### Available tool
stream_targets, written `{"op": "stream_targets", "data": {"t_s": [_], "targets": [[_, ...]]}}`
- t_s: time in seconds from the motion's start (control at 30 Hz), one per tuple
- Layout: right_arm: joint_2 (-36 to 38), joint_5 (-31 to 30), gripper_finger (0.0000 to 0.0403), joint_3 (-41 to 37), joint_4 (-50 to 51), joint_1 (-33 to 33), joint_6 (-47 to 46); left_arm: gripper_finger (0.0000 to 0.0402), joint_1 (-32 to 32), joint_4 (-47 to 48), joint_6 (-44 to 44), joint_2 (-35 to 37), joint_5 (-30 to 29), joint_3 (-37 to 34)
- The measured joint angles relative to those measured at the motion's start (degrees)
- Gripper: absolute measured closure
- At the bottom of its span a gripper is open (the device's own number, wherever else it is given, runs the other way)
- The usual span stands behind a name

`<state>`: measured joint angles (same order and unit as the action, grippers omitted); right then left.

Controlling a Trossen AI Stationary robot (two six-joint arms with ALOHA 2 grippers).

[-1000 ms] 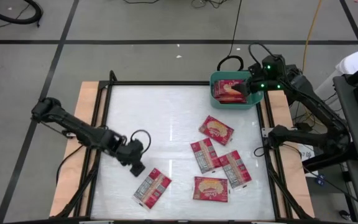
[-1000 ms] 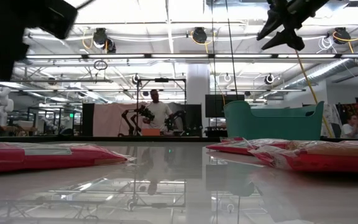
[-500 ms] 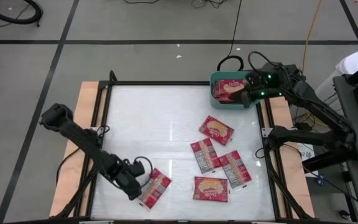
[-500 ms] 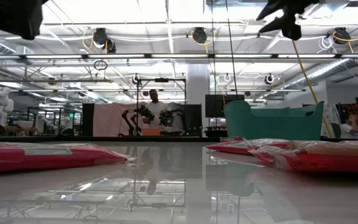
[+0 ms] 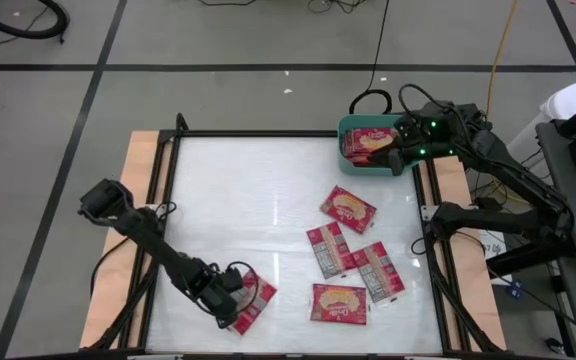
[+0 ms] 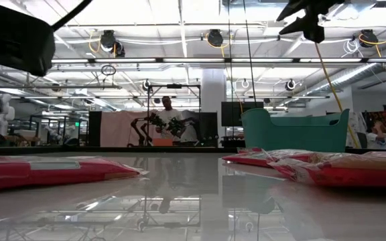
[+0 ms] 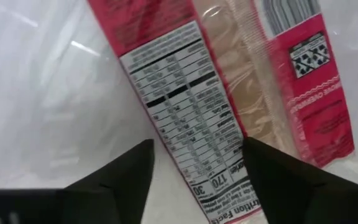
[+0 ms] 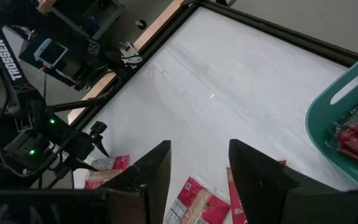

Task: Sort popcorn bags into baskets
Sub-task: Put the red popcorn bag into the green bin

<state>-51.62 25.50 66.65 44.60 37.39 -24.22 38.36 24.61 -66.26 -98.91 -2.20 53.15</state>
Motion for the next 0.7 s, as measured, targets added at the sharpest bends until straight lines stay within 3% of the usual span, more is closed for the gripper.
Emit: {"op": "stream_targets", "data": {"t_s": [0.23, 0.43, 0.7], "targets": [[0.0, 0.0, 0.0248, 0.0, 0.3, 0.0, 1.5, 0.0273, -4.2, -2.9, 10.9, -0.3, -2.4, 0.1], [0.0, 0.0, 0.0248, 0.0, 0.7, 0.0, 2.6, 0.0384, -10.2, -6.0, 17.1, -0.4, -0.8, 0.0], [0.0, 0.1, 0.0248, 0.0, 1.2, 0.0, 2.5, 0.0398, -18.7, -8.1, 21.0, 1.8, -0.9, -0.1]]}}
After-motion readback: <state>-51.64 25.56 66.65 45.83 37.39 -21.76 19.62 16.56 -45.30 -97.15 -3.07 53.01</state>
